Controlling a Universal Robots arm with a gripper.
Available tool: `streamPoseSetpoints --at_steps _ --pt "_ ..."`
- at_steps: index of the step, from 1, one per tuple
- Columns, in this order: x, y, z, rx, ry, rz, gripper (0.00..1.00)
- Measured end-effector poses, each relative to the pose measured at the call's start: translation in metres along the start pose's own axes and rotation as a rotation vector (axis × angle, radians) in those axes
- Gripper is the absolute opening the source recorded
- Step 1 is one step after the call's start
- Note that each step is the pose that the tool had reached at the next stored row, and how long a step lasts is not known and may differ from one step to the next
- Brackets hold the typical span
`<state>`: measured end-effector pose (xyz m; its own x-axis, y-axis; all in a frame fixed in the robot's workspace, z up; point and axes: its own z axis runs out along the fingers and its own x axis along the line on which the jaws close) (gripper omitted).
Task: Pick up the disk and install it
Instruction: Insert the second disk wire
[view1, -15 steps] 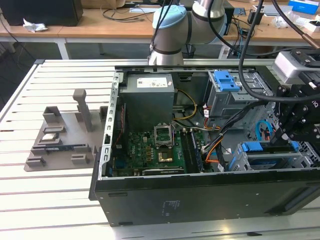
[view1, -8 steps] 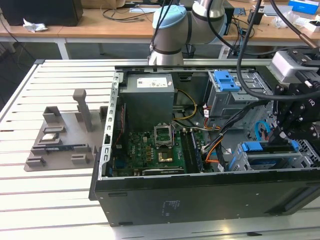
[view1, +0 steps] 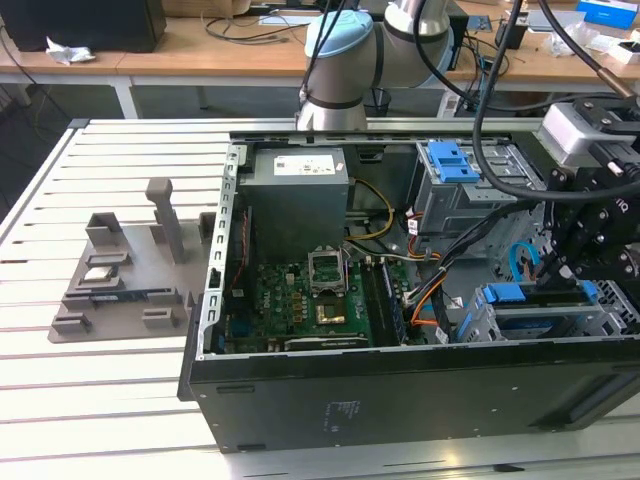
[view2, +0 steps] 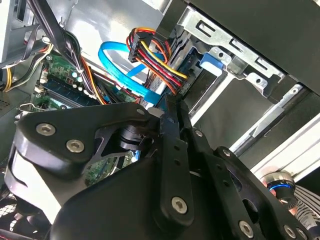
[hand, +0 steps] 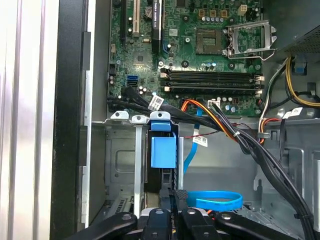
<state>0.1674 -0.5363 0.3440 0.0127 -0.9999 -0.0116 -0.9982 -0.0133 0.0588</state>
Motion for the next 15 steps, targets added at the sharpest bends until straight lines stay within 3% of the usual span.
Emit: streamPoseSetpoints --at_steps 1,2,3,4,5,9,15 --pt "-0.0001 0.0001 -0.0018 0.0 -0.0002 0.0 0.18" --pt "-0.0003 0.0008 -0.0144 0.0001 0.0 0.0 0.18" --pt "-0.0008 0.0012 -0.0203 0.0001 0.0 0.0 0.18" --pt "-0.0009 0.0014 -0.0231 0.0 0.0 0.0 0.18" --pt "-0.001 0.0015 -0.0251 0.0 0.0 0.0 0.1" --pt "-0.0013 0.0023 -0.0396 0.0 0.0 0.0 0.1" --pt "-0.0013 0.0025 -0.0428 0.0 -0.0014 0.0 0.1"
